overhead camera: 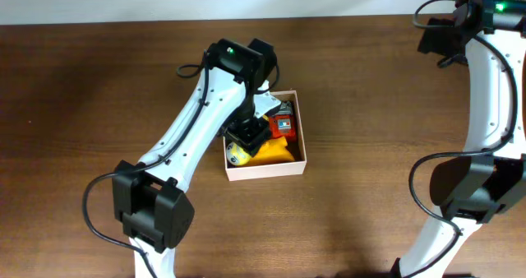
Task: Pack container
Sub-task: 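Press the ball down beside the orange toy and open the left gripper, then raise the left gripper out of the box and move it back left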
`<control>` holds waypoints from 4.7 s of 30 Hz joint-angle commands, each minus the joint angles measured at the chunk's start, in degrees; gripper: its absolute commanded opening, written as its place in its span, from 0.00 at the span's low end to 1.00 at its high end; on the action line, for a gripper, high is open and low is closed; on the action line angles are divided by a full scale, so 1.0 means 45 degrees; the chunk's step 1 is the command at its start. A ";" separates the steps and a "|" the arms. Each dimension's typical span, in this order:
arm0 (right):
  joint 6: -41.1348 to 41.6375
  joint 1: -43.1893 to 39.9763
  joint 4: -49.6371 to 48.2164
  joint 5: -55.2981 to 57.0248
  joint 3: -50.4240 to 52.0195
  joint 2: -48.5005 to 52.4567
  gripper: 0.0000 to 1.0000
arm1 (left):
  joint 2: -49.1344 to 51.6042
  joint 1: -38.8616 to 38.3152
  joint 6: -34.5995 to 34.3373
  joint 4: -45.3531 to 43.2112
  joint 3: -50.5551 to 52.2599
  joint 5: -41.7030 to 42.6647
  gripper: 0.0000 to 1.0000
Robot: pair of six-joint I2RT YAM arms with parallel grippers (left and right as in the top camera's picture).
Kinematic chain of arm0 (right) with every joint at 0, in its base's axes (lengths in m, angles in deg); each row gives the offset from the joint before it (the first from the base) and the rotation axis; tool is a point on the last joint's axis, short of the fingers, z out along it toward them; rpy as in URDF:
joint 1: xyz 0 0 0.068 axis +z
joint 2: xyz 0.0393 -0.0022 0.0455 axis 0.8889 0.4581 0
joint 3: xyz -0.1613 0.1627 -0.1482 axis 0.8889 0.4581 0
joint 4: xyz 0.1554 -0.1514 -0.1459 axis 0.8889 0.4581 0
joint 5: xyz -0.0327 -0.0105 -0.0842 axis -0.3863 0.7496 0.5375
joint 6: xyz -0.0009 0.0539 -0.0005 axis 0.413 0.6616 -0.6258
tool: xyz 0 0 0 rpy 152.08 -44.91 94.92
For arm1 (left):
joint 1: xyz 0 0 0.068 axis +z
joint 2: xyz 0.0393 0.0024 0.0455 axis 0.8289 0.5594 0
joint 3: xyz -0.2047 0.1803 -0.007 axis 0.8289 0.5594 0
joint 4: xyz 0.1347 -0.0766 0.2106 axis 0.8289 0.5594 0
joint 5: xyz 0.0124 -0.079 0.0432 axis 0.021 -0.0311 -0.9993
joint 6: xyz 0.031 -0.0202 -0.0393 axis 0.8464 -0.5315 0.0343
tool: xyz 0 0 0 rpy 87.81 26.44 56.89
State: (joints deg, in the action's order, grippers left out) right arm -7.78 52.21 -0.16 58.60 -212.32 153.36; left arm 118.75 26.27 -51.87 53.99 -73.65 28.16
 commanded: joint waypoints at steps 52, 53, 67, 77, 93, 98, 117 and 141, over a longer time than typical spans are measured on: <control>0.0107 -0.0010 -0.0034 0.0034 0.0063 -0.0102 0.99 | 0.0092 0.0078 0.0189 -0.3808 0.3866 0.1088 0.68; 0.0112 -0.0010 -0.0034 0.0034 0.0063 -0.0102 0.99 | 0.0092 0.0083 0.0189 -0.3808 0.3847 0.1088 0.68; 0.0107 -0.0010 -0.0034 0.0034 0.0063 -0.0102 0.99 | 0.0092 0.0083 0.0189 -0.4221 0.3089 0.1049 0.68; 0.0107 -0.0010 -0.0034 0.0034 0.0063 -0.0102 0.99 | 0.0092 0.0083 0.0194 -0.4318 0.3079 0.1044 0.68; 0.0112 -0.0010 -0.0034 0.0034 0.0063 -0.0102 0.99 | 0.0092 0.0083 0.0194 -0.4682 0.2050 0.0709 0.68; 0.0112 -0.0010 -0.0034 0.0034 0.0063 -0.0102 0.99 | 0.0092 0.0087 0.0194 -0.4741 0.2050 0.0709 0.68; 0.0107 -0.0010 -0.0034 0.0034 0.0063 -0.0102 0.99 | 0.0092 0.0078 0.0185 -0.7208 0.2050 0.0758 0.76; 0.0112 -0.0010 -0.0034 0.0034 0.0063 -0.0102 0.99 | 0.0087 0.4163 -0.1355 -0.8218 -0.1603 -0.1617 0.99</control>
State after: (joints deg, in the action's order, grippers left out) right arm -7.76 52.21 -0.18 58.62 -212.32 153.36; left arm 118.86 41.72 -55.70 16.90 -79.70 25.67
